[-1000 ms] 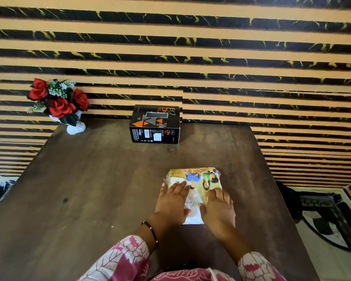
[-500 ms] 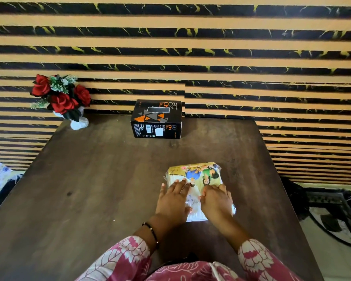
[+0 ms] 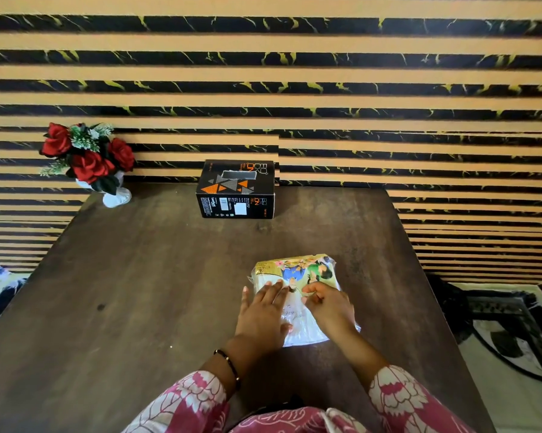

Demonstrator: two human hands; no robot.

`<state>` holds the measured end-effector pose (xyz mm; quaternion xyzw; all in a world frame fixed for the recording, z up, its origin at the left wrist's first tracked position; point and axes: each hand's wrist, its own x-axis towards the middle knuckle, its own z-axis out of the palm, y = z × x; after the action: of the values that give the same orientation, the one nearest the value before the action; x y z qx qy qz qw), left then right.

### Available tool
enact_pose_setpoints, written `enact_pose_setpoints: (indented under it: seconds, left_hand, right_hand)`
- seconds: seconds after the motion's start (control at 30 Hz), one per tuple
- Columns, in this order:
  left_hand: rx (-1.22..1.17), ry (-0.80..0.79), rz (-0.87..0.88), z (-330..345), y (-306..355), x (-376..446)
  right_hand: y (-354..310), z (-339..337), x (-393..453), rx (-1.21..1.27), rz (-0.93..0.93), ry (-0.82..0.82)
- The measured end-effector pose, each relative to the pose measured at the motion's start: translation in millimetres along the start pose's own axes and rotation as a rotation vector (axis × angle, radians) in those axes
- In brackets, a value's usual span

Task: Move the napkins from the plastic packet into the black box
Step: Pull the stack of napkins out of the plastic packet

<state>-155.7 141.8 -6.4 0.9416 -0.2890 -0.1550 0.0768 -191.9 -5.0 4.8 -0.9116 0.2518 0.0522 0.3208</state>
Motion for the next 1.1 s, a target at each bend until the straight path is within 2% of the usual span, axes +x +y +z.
enact_pose_setpoints:
  seconds: [0.17,0.27,0.53,0.63,0.77,0.9,1.0,1.1]
  left_hand:
    - [-0.018,-0.006,0.001,-1,-1,0]
    - [-0.028,-0.01,0.002,0,-2,-1]
    - [-0.036,-0.026,0.01,0,-3,-1]
    - [-0.029,-0.055,0.023,-1,-6,-1]
    - [-0.041,-0.151,0.065,-7,-9,-4]
    - [0.013,-0.191,0.075,-11,-9,-5]
    - [0.017,-0.139,0.054,-19,-7,1]
    - [-0.054,-0.003,0.013,-38,-7,19]
  right_hand:
    - [-1,4,-4,0.027,-0.034,0.039]
    - [1,2,-4,0.116,0.034,-0.007]
    - [-6,-5,3,0.063,0.092,-0.084]
    - [-6,-9,5,0.157,0.07,-0.094]
    - [1,-7,2,0.158,-0.002,-0.126]
    - [5,-20,-1,0.277,-0.046,-0.095]
    - [7,-32,-3,0.36,-0.095,-0.041]
    - [1,-45,-5,0.331,-0.169,0.024]
